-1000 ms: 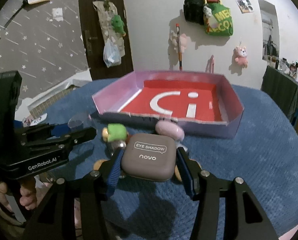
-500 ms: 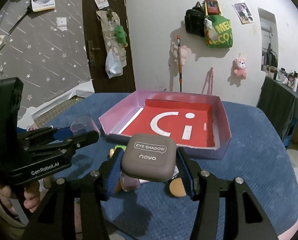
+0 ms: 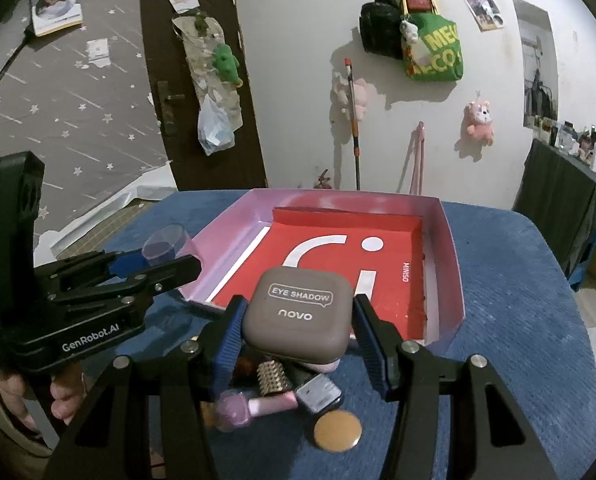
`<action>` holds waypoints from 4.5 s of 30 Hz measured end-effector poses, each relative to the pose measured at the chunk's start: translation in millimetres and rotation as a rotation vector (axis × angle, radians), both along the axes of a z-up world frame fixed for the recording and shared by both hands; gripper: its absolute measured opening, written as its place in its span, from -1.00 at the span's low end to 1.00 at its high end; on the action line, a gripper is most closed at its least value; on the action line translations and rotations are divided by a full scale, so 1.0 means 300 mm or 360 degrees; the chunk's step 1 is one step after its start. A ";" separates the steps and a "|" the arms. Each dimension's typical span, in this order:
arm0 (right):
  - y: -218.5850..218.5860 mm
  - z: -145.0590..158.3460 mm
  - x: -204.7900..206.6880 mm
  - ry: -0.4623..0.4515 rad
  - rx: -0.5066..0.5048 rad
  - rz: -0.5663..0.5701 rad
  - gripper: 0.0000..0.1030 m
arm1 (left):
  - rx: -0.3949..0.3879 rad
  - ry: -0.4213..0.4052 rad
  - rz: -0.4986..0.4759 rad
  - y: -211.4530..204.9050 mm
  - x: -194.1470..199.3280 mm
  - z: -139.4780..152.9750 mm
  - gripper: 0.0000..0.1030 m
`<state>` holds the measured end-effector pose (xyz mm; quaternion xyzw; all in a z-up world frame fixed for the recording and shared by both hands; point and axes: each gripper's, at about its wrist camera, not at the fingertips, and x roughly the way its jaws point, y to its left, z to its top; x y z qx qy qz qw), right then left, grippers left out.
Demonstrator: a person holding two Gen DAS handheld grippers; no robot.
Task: Organize rigid objects
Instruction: 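Carry cup and compact into the red-lined box and open both tools, then withdraw both tools from the box back toward the object pile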
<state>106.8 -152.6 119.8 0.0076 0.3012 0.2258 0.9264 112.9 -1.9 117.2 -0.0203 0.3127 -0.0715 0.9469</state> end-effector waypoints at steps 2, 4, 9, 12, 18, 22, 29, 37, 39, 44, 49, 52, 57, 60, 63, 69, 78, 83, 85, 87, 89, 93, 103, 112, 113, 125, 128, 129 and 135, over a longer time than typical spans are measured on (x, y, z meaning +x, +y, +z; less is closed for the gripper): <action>-0.001 -0.007 0.037 0.0016 -0.0004 -0.0003 0.09 | -0.0007 0.0021 -0.0002 0.001 0.028 -0.006 -0.26; -0.006 -0.014 0.071 0.0036 0.0000 -0.0009 0.09 | -0.0007 0.0043 0.0001 0.000 0.066 -0.016 -0.26; -0.011 -0.036 0.171 0.0100 0.0000 -0.0037 0.09 | -0.0017 0.0075 0.0014 0.010 0.158 -0.031 -0.26; -0.009 -0.052 0.230 0.0129 -0.0010 -0.0048 0.09 | -0.0004 0.0100 0.0020 0.013 0.215 -0.045 -0.26; 0.006 -0.088 0.358 0.0199 -0.0025 -0.0060 0.09 | -0.0037 0.0214 0.0021 0.028 0.335 -0.108 -0.26; 0.024 -0.121 0.450 0.0254 -0.0062 -0.0066 0.09 | -0.0075 0.0322 0.0043 0.050 0.414 -0.163 -0.26; 0.033 -0.197 0.551 0.0359 -0.0101 -0.0079 0.09 | -0.0099 0.0456 0.0069 0.063 0.500 -0.244 -0.26; 0.038 -0.259 0.599 0.0463 -0.0148 -0.0083 0.09 | -0.0103 0.0558 0.0082 0.080 0.537 -0.284 -0.26; 0.038 -0.268 0.600 0.0479 -0.0160 -0.0085 0.09 | -0.0109 0.0606 0.0070 0.077 0.542 -0.299 -0.26; 0.041 -0.296 0.616 0.0551 -0.0178 -0.0096 0.09 | -0.0069 0.0608 0.0069 0.066 0.540 -0.299 -0.26; 0.046 -0.302 0.615 0.0558 -0.0192 -0.0105 0.10 | -0.0082 0.0607 0.0065 0.077 0.538 -0.299 -0.25; 0.053 -0.303 0.614 0.0553 -0.0198 -0.0106 0.10 | -0.0091 0.0608 0.0067 0.079 0.538 -0.299 -0.25; 0.059 -0.302 0.619 0.0558 -0.0183 -0.0105 0.10 | -0.0107 0.0607 0.0068 0.084 0.540 -0.302 -0.25; 0.052 -0.300 0.618 0.0560 -0.0172 -0.0106 0.10 | -0.0112 0.0608 0.0068 0.087 0.539 -0.303 -0.25; 0.046 -0.299 0.616 0.0560 -0.0164 -0.0097 0.11 | -0.0120 0.0609 0.0067 0.087 0.539 -0.300 -0.24; 0.050 -0.281 0.601 0.0531 -0.0161 -0.0089 0.33 | -0.0109 0.0615 0.0061 0.086 0.532 -0.288 -0.21; 0.043 -0.218 0.546 0.0438 -0.0134 -0.0095 0.55 | -0.0048 0.0517 0.0063 0.075 0.494 -0.241 0.37; 0.031 -0.184 0.516 0.0393 -0.0109 -0.0108 0.65 | -0.0072 0.0477 0.0070 0.084 0.472 -0.220 0.37; 0.025 -0.172 0.505 0.0379 -0.0096 -0.0116 0.67 | -0.0103 0.0469 0.0068 0.089 0.460 -0.209 0.37; 0.018 -0.163 0.491 0.0368 -0.0083 -0.0118 0.72 | -0.0130 0.0453 0.0065 0.095 0.442 -0.196 0.41; 0.013 -0.153 0.478 0.0353 -0.0070 -0.0121 0.79 | -0.0140 0.0427 0.0059 0.093 0.422 -0.182 0.48; 0.000 -0.136 0.448 0.0327 -0.0050 -0.0122 0.95 | -0.0098 0.0371 0.0059 0.078 0.382 -0.159 0.88; -0.022 -0.121 0.379 0.0296 -0.0005 -0.0097 1.00 | -0.0152 0.0319 0.0111 0.107 0.308 -0.139 0.99; -0.022 -0.107 0.318 0.0255 0.0022 -0.0058 1.00 | -0.0152 0.0272 0.0118 0.114 0.248 -0.116 0.99; -0.023 -0.106 0.312 0.0251 0.0022 -0.0057 1.00 | -0.0139 0.0262 0.0116 0.110 0.240 -0.111 1.00; -0.038 -0.078 0.243 0.0207 0.0052 -0.0049 1.00 | -0.0159 0.0215 0.0103 0.112 0.178 -0.084 1.00; -0.041 -0.076 0.231 0.0202 0.0052 -0.0045 1.00 | -0.0161 0.0192 0.0107 0.114 0.159 -0.072 1.00; -0.042 -0.074 0.224 0.0198 0.0052 -0.0044 1.00 | -0.0153 0.0185 0.0113 0.114 0.153 -0.068 1.00; -0.046 -0.074 0.201 0.0187 0.0064 -0.0041 1.00 | -0.0126 0.0191 0.0138 0.111 0.126 -0.076 1.00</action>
